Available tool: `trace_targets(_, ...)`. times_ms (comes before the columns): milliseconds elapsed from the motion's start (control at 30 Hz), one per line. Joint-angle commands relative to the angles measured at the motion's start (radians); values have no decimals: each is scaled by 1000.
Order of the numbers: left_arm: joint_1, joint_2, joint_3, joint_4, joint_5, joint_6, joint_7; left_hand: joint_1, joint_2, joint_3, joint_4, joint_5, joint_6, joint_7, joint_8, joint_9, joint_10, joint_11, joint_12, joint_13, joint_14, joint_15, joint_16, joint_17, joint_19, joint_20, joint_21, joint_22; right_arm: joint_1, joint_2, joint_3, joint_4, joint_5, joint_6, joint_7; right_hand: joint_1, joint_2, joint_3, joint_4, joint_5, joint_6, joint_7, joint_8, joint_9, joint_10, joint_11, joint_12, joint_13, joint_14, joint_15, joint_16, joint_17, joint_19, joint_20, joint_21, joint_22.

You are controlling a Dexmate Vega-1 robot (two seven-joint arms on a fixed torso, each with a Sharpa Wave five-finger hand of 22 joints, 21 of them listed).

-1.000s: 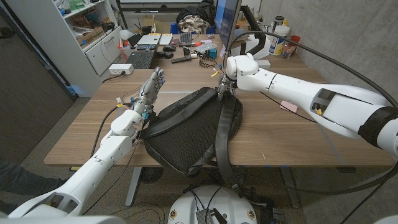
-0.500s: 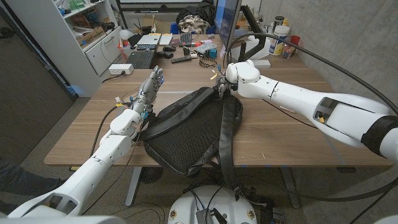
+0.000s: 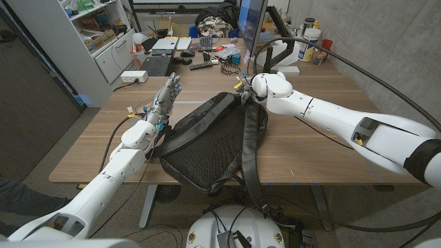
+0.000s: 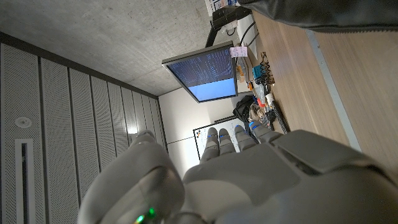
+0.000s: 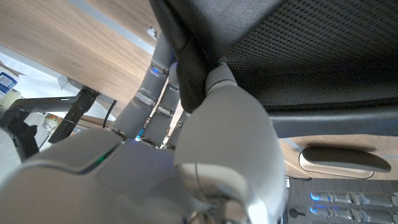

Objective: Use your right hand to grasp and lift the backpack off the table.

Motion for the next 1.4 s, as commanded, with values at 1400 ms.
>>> trace_targets(1400, -44, -1, 31, -4, 27, 9, -32, 2, 14, -6, -3, -6, 8, -2, 0, 4, -2, -1, -2, 1, 3, 2, 4, 5, 0, 16, -8, 3, -176, -233, 204, -528, -84, -241, -77, 58, 46, 34, 3, 14, -6, 25, 0, -7, -50, 5, 122, -3, 5, -104, 25, 0, -27, -86, 110, -12)
